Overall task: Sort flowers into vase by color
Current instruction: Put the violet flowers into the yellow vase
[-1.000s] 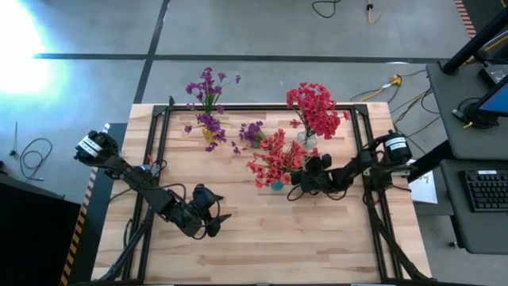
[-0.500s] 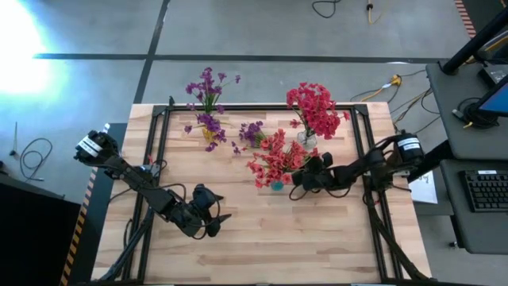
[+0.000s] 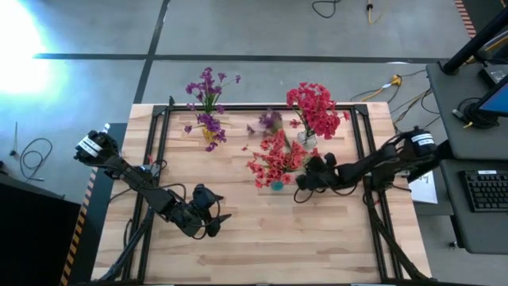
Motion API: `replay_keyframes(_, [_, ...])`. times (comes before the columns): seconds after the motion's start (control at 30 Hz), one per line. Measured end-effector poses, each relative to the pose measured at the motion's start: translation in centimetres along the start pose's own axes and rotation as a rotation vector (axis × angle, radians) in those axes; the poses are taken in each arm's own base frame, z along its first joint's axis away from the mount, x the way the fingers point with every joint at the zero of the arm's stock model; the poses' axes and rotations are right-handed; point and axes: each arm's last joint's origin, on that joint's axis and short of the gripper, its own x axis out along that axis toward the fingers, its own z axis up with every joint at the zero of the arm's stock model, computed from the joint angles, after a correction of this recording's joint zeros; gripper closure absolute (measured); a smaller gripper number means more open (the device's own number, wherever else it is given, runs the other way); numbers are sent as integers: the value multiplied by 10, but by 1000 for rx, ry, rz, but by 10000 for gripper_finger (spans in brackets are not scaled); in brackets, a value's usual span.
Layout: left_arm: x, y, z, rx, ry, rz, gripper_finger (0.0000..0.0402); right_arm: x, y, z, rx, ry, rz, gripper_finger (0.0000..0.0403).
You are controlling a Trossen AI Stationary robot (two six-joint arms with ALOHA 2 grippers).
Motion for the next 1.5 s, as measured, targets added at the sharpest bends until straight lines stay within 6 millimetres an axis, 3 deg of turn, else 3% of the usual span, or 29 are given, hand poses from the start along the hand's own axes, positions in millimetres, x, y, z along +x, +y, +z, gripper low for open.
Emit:
replay_keyframes(0.27, [0, 0, 0, 7, 0, 0, 47, -23, -4, 8, -1, 189, 201, 390])
replay_keyframes(0.77, [0, 0, 0, -1, 1, -1, 47, -79, -19, -8, 112, 573, 322, 390])
replay_keyframes(1.17, [0, 0, 0, -3, 2, -2, 47, -105, -20, 1, 92, 752, 248, 390])
replay_keyframes(1.5, [0, 0, 0, -2, 2, -2, 47, -120, -8, 6, 45, 864, 369, 390])
